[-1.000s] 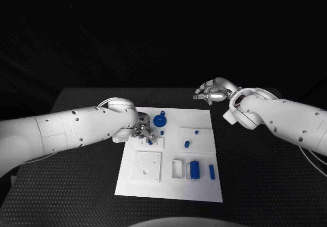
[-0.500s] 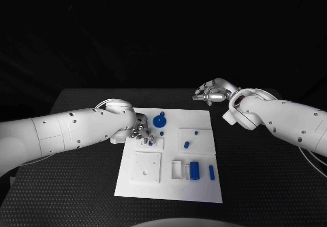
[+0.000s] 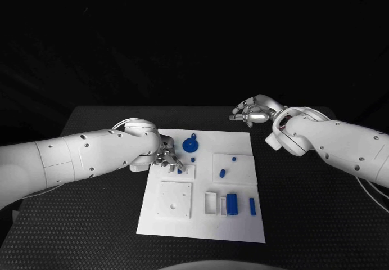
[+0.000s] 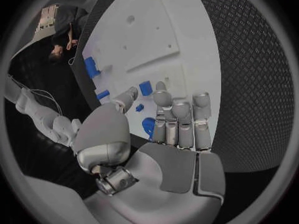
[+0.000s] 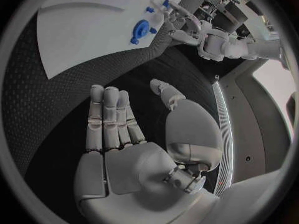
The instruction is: Assemble the parts on the task board
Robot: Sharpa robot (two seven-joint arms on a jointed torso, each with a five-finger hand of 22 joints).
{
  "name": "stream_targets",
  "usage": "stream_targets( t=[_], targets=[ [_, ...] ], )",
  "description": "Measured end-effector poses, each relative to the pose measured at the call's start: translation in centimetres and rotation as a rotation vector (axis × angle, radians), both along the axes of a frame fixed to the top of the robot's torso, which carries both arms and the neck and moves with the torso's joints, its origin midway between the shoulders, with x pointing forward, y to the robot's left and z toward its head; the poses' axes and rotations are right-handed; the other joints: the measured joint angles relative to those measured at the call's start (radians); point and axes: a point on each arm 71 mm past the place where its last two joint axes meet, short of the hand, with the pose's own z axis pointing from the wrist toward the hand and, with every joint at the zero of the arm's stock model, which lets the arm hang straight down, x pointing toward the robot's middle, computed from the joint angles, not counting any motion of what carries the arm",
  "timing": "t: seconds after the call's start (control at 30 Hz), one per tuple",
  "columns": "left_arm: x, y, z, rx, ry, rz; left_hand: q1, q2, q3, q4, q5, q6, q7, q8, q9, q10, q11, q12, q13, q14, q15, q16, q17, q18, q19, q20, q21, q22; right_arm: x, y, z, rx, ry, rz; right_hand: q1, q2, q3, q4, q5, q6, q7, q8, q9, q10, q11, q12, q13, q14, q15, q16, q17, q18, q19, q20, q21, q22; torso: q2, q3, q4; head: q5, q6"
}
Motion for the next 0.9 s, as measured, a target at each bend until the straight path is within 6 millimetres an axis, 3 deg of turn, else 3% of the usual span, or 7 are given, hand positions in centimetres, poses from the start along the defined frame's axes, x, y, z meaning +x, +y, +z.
stream_targets(
  t=[0.37,0.6,0.67,0.8,0.9],
  targets=[
    [0.0,-0.4,1.5,-0.035,-0.019,-0.004,0.007,0.007,-0.018,0.018,0.0,0.001,-0.002,0.001,0.005,0.0,0.0,0.004,0.002,0.0,0.0,0.004,0.001,0.0,0.0,0.0,0.0,0.0,0.2,-0.4,-0.1,-0.003,0.0,-0.012,0.0,0.0,-0.003,0.003,0.0,0.001,0.001,0.0,0.0,0.0,0.0,0.0,0.0,0.0,0.0,0.0,0.0,0.0,0.0,0.0,0.0,0.0,0.0,-0.0001,0.0,0.001,0.005],
    [0.4,-0.6,4.2,-0.083,-0.062,-0.004,0.02,0.02,-0.027,0.027,0.0,0.001,-0.002,0.001,0.007,0.0,0.0,0.004,0.002,0.0,0.001,0.004,0.001,0.0,0.0,0.0,0.0,0.0,0.4,-0.9,-0.1,-0.006,0.0,-0.024,0.0,0.0,-0.003,0.003,0.0,0.002,0.001,0.0,0.0,0.0,0.0,0.0,-0.001,0.0,0.0,0.0,-0.001,0.0,0.0,0.0,0.0,0.0,0.001,-0.0002,0.0,0.002,0.014],
    [0.8,-0.2,5.1,-0.089,-0.08,0.006,0.033,0.033,-0.036,0.025,0.0,0.001,-0.002,0.001,0.008,0.0,0.0,0.004,0.002,0.0,0.001,0.004,0.001,0.014,0.0,0.0,0.0,0.0,0.5,-0.9,-0.2,-0.007,0.0,-0.026,0.0,0.0,-0.003,0.003,0.0,0.002,0.001,0.0,0.0,0.0,0.0,0.0,-0.001,0.0,0.0,0.0,-0.001,-0.001,0.0,0.0,0.0,0.0,0.001,-0.0004,0.0,0.003,0.019],
    [3.0,1.6,7.9,-0.082,-0.142,0.063,0.072,0.072,-0.064,-0.002,0.0,-0.006,0.001,0.001,0.01,-0.021,0.0,-0.004,-0.001,-0.023,0.0,-0.008,-0.004,0.016,-0.026,0.007,-0.01,0.0,0.6,-1.3,-0.2,-0.008,-0.001,-0.034,0.0,0.0,-0.003,0.003,0.0,0.002,0.0,0.0,0.0,0.0,0.0,0.0,-0.001,0.0,0.0,0.0,-0.001,-0.002,0.0,0.0,0.0,0.0,0.001,-0.0003,0.0,0.006,0.034],
    [4.2,2.9,8.6,-0.078,-0.17,0.105,0.124,0.095,-0.08,-0.039,0.075,-0.026,0.015,-0.008,0.013,-0.062,0.012,-0.043,-0.021,-0.063,0.013,-0.05,-0.022,0.016,-0.064,0.017,-0.045,-0.001,0.7,-1.6,-0.2,-0.009,-0.001,-0.042,0.0,0.0,-0.003,0.003,0.0,0.002,0.0,0.0,0.0,0.0,0.0,0.0,-0.001,0.0,0.0,0.0,-0.001,-0.005,0.0,0.0,0.0,0.0,0.001,0.0,0.0001,0.01,0.044]
  ],
)
